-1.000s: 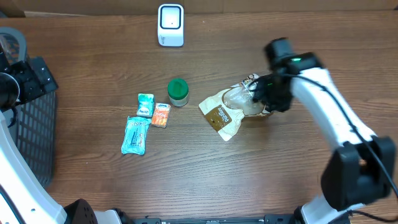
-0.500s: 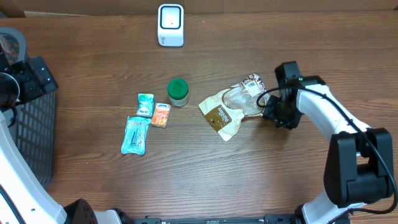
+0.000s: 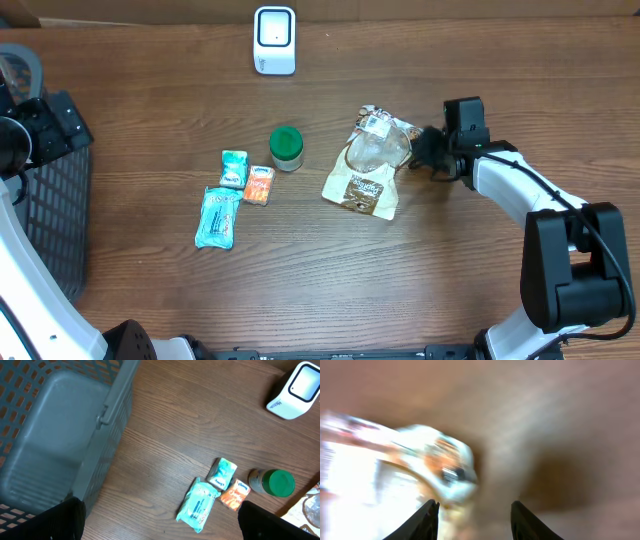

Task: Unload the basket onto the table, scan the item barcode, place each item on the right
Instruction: 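Regrasp the bag top with the right gripper and lift it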

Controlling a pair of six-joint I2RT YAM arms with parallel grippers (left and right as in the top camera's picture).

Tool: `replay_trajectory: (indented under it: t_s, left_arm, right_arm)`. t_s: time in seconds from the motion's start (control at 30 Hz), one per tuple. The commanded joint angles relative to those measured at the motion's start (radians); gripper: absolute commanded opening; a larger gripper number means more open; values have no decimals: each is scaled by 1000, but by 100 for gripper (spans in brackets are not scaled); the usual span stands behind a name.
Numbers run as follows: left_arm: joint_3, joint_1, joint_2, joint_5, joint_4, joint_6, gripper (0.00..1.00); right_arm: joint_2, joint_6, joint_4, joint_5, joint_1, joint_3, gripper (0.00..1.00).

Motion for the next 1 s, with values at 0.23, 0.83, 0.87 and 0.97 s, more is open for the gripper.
replay_trajectory:
  t_s: [0.23, 0.83, 0.87, 0.97]
  left_arm:
    - [10, -1, -2, 11, 1, 15, 99]
    - [10, -1, -2, 11, 1, 15, 99]
    - [10, -1, -2, 11, 1, 15, 99]
    - [10, -1, -2, 11, 1, 15, 100]
  right_arm:
    - [1, -39, -240, -325, -40, 175, 54]
    - [194, 63, -231, -381, 52, 125, 54]
    - [211, 63, -219, -382, 52, 125, 54]
    - [255, 36, -188, -382, 51, 125, 44]
